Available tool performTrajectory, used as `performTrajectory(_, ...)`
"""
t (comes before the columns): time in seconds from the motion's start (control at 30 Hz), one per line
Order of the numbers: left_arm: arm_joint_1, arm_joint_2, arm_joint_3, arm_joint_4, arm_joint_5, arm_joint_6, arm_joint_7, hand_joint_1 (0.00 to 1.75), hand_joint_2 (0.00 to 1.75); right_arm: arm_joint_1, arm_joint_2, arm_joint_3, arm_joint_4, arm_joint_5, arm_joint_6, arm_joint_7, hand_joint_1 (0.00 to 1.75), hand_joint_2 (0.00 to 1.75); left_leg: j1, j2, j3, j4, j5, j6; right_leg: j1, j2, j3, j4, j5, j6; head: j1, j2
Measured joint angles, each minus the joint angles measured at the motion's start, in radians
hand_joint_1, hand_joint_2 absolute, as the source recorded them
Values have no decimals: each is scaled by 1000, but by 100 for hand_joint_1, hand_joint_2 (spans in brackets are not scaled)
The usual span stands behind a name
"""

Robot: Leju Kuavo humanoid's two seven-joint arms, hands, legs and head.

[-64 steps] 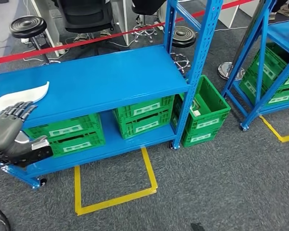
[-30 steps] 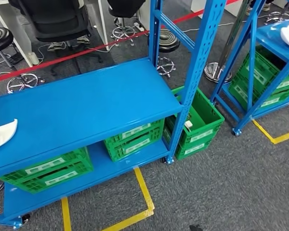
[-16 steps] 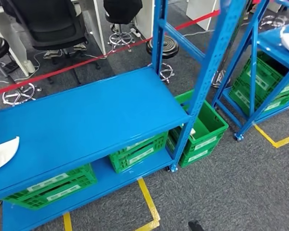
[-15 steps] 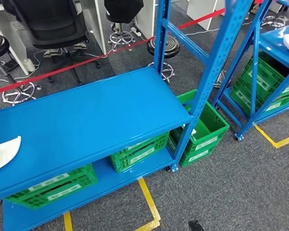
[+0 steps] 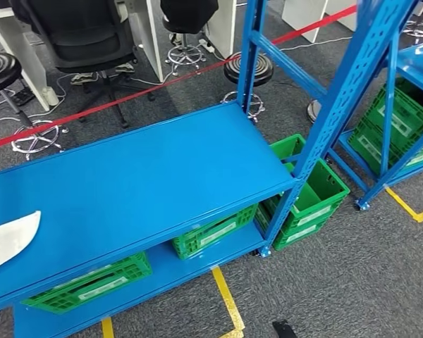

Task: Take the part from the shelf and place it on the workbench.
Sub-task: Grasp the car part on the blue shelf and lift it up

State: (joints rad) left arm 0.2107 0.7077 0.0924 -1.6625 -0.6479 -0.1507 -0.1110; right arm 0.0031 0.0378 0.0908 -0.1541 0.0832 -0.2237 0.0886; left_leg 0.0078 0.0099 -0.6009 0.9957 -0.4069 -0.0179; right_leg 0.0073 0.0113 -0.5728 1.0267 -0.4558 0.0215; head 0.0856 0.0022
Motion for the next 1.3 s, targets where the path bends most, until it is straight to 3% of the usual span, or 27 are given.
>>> performTrajectory(0.23,107,-22,43,-65,-100,41,20,0,175,-4,1,50,0,62,-33,61,0,0,1,0,6,-16,6,-10,2,-1,-1,0,-4,-9,0,0)
performTrajectory(0.53,144,31,40,-47,-273,91,61,0,175,-9,1,78,0,79,-34,61,0,0,1,-1,6,-17,7,-14,3,-2,0,1,-4,-12,0,0)
performTrajectory(0.67,120,40,25,50,-347,160,65,0,175,-10,0,85,0,85,-34,61,0,0,1,-2,6,-17,7,-14,2,-3,0,0,-3,-12,0,0)
performTrajectory(0.9,45,16,-3,213,-423,234,60,0,175,-8,-7,85,0,85,-48,52,0,0,0,-2,6,-17,7,-13,2,-3,0,0,-2,-12,0,0)
performTrajectory(1.13,-66,-67,-39,358,-453,273,41,0,175,-9,-20,85,0,84,-49,26,0,0,0,-2,6,-17,8,-13,1,-3,0,0,-1,-12,0,0)
performTrajectory(1.3,-103,-100,-65,413,-459,283,34,0,175,-9,-26,85,0,84,-49,22,0,0,0,-2,6,-17,8,-13,1,-3,-1,0,0,-12,0,0)
